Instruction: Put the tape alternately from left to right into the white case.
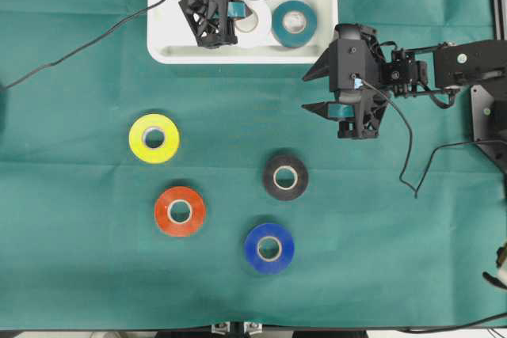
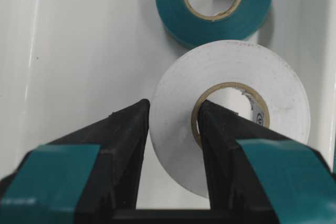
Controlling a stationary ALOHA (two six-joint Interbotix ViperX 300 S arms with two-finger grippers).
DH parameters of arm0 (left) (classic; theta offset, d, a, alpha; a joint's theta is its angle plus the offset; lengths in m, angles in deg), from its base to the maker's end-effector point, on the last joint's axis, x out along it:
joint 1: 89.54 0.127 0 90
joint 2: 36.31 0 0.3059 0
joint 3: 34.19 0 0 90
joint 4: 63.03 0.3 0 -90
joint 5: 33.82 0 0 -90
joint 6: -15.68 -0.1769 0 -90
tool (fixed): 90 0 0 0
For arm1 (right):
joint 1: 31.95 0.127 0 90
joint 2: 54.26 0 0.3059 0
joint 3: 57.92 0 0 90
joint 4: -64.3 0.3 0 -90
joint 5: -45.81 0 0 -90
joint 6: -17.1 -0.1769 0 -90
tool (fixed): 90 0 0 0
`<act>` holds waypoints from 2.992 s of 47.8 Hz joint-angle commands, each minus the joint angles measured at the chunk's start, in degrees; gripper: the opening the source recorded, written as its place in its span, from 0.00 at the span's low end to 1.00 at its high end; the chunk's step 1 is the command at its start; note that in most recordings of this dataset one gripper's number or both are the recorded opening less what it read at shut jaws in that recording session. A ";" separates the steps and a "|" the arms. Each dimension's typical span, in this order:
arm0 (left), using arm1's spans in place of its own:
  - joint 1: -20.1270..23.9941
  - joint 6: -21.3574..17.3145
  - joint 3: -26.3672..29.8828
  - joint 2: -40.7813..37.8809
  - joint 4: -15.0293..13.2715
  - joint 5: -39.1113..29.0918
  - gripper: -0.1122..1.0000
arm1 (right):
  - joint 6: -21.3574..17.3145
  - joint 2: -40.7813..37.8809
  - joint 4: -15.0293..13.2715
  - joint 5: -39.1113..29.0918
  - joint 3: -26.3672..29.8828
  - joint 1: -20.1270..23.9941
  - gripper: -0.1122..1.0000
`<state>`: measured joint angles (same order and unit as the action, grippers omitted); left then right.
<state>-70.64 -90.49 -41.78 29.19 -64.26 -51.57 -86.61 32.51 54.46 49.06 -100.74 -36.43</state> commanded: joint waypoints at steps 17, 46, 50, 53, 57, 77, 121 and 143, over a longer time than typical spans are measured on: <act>-0.35 0.26 0.18 1.49 0.09 0.18 0.81 | 0.00 0.53 -0.09 0.53 0.44 0.09 0.70; -2.46 0.62 -0.62 2.64 -0.09 0.18 0.83 | 0.00 0.53 -0.09 0.53 0.44 0.09 0.70; -3.96 0.70 -1.41 3.60 -0.09 0.18 0.83 | -0.18 0.53 -0.09 0.53 0.44 0.09 0.70; -5.27 0.70 -2.11 4.39 -0.09 0.18 0.83 | -0.18 0.53 -0.09 0.53 0.44 0.09 0.70; -7.21 0.70 -3.25 5.54 -0.18 0.26 0.83 | -0.18 0.53 -0.09 0.53 0.44 0.09 0.70; -15.91 7.82 -6.59 6.77 -0.18 0.26 0.83 | -0.35 0.53 -0.09 0.53 0.70 0.09 0.70; -20.13 15.21 -11.43 6.77 -0.26 3.34 0.83 | -3.25 0.53 0.00 3.16 1.49 4.31 0.70; -19.60 15.21 -15.21 6.94 -0.18 3.60 0.83 | -6.50 -1.14 0.00 3.34 5.63 8.79 0.70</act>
<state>-90.42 -75.37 -57.16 33.93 -64.35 -48.41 -92.59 31.54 54.37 51.87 -97.58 -28.43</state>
